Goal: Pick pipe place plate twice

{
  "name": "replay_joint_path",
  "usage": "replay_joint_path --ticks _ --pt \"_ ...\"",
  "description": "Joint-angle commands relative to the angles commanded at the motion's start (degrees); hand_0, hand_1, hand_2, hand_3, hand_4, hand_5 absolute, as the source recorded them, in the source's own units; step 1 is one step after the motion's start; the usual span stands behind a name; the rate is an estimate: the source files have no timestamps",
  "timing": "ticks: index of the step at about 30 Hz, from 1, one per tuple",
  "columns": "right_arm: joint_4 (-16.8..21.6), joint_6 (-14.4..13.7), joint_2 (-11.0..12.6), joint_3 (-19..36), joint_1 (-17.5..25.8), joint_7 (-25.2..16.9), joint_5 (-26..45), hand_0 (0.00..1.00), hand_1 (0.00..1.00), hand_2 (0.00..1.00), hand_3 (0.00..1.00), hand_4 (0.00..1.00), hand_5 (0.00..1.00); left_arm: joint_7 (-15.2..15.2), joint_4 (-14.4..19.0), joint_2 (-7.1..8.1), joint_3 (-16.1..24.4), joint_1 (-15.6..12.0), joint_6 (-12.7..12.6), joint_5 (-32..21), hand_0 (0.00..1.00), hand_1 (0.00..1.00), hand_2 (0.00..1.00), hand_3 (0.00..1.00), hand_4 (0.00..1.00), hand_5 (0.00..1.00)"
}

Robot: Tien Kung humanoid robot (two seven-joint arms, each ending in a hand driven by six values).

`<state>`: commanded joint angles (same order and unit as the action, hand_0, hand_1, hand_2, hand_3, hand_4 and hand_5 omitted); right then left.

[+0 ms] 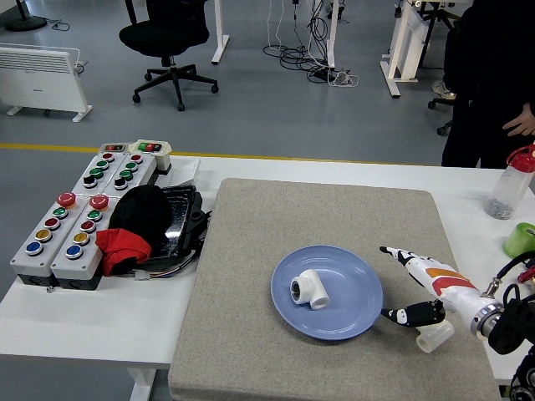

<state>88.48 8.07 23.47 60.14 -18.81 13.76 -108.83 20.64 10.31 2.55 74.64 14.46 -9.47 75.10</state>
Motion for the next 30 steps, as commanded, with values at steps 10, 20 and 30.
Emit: replay_joint_path --ticks 10,20,30 --pt "1.93 0.63 0.37 4.35 7.2 1.28 0.15 0.961 0.908 0.998 0.998 0.836 0.501 -0.04 0.0 -0.08 0.06 0.02 0.01 0.21 0.723 0.747 0.706 0.649 0.396 0.998" --pt "1.66 1.38 -0.51 6.37 11.35 2.89 -1.27 0.872 0.846 0.988 0.998 0.82 0.497 0.03 0.0 -0.17 0.29 0.06 0.15 0.73 0.722 0.747 0.705 0.649 0.395 0.998" --pt "1.73 -2.73 -0.65 6.31 11.95 4.62 -2.58 0.727 0.748 0.9 0.953 0.794 0.478 0.07 0.0 -0.23 0.4 -0.3 0.24 1.09 0.722 0.747 0.706 0.65 0.395 0.998"
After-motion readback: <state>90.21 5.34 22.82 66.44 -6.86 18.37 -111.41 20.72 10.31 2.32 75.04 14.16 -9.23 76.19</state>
